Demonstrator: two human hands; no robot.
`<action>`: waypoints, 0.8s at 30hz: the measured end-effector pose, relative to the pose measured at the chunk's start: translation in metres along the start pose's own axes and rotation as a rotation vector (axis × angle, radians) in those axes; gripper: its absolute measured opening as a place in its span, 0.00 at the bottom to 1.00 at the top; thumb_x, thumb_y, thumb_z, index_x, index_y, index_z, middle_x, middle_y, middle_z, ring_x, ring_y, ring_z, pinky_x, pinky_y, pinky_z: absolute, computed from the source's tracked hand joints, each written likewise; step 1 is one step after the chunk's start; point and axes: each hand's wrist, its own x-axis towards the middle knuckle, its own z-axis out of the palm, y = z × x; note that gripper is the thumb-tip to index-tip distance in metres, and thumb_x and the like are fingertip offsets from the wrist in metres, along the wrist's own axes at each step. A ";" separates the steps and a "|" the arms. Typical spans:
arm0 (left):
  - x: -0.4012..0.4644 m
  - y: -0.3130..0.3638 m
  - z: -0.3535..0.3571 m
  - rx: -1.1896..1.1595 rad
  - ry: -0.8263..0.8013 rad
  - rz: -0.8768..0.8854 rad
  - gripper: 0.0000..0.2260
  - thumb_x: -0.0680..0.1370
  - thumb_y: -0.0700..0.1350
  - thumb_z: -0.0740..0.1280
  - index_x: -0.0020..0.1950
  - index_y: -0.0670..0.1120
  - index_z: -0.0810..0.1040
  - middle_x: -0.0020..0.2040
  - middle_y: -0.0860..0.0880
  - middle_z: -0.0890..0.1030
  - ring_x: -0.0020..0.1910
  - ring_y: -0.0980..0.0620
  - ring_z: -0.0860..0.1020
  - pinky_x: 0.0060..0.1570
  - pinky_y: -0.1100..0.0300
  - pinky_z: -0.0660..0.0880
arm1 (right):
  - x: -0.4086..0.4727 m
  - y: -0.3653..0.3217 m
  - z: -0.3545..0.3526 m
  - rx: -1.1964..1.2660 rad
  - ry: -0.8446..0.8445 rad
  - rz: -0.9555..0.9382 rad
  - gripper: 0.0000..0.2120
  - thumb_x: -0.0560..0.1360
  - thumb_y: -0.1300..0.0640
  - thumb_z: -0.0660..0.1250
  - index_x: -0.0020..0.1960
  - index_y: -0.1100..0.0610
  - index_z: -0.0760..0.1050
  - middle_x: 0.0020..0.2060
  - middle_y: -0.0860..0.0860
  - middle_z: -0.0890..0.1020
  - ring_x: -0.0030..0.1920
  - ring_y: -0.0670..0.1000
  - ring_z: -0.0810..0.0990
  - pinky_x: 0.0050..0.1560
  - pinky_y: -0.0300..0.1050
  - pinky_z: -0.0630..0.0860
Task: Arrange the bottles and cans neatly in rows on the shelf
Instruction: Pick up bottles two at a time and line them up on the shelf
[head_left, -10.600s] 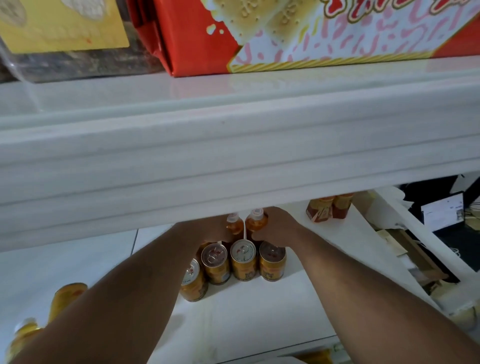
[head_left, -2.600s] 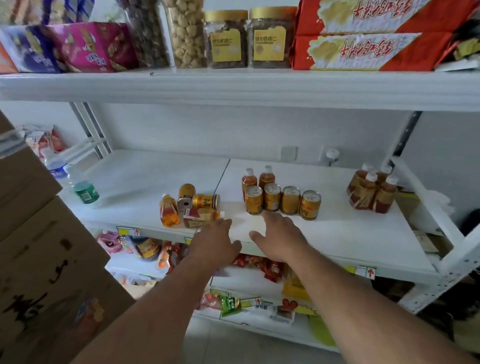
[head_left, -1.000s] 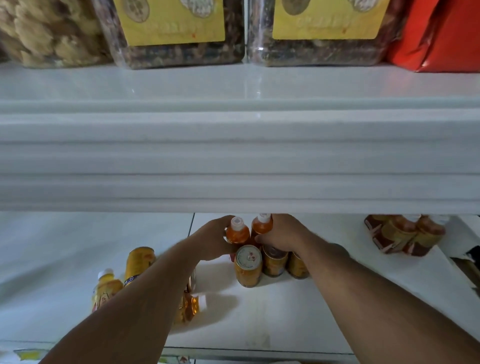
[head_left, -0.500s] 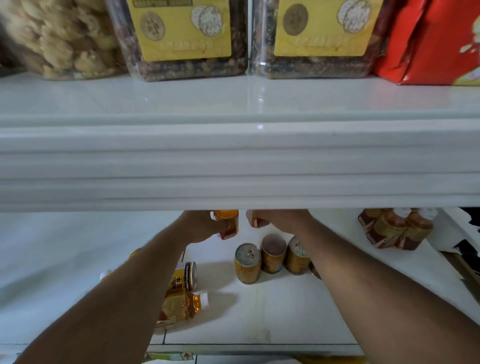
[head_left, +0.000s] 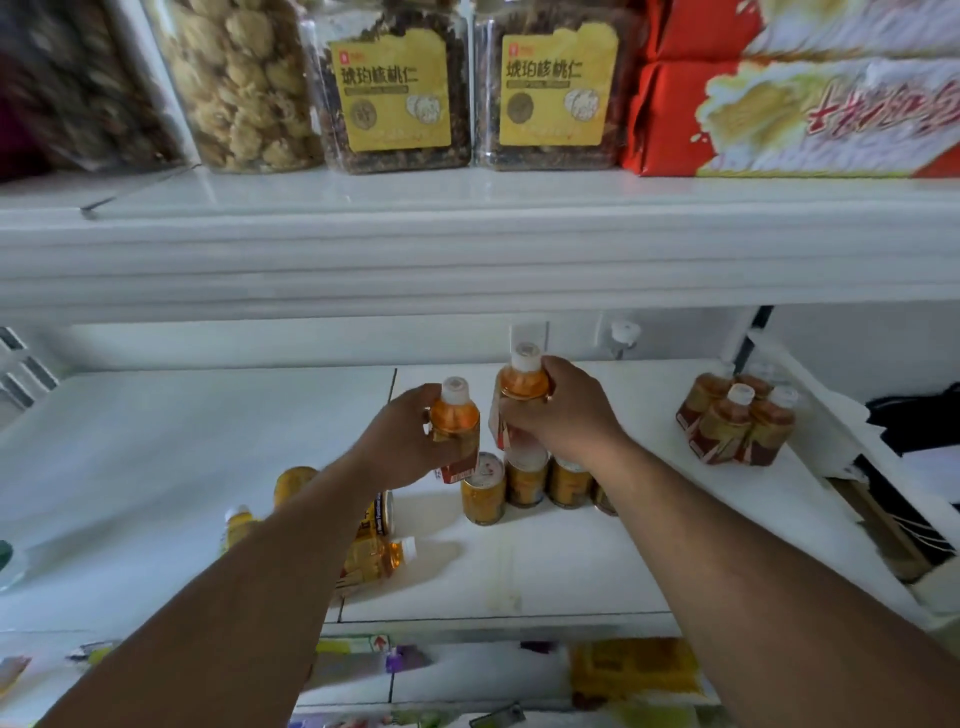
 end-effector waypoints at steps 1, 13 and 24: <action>-0.007 0.005 0.002 -0.004 0.003 -0.009 0.22 0.69 0.46 0.77 0.58 0.57 0.73 0.52 0.59 0.80 0.54 0.58 0.80 0.52 0.58 0.80 | -0.007 -0.002 -0.005 0.001 0.003 -0.007 0.12 0.69 0.46 0.74 0.50 0.46 0.77 0.44 0.41 0.82 0.46 0.41 0.80 0.48 0.44 0.77; -0.099 0.078 0.045 -0.008 0.011 -0.047 0.25 0.65 0.53 0.78 0.60 0.56 0.75 0.54 0.59 0.81 0.56 0.58 0.79 0.56 0.50 0.80 | -0.106 0.010 -0.070 0.135 -0.039 0.020 0.17 0.70 0.44 0.77 0.56 0.42 0.77 0.49 0.38 0.81 0.50 0.42 0.80 0.49 0.42 0.77; -0.170 0.108 0.080 0.004 -0.068 -0.009 0.23 0.69 0.45 0.77 0.62 0.54 0.75 0.53 0.56 0.82 0.52 0.61 0.80 0.56 0.53 0.79 | -0.195 0.028 -0.097 0.106 0.036 0.072 0.20 0.70 0.45 0.77 0.60 0.46 0.79 0.50 0.41 0.82 0.51 0.44 0.80 0.45 0.37 0.73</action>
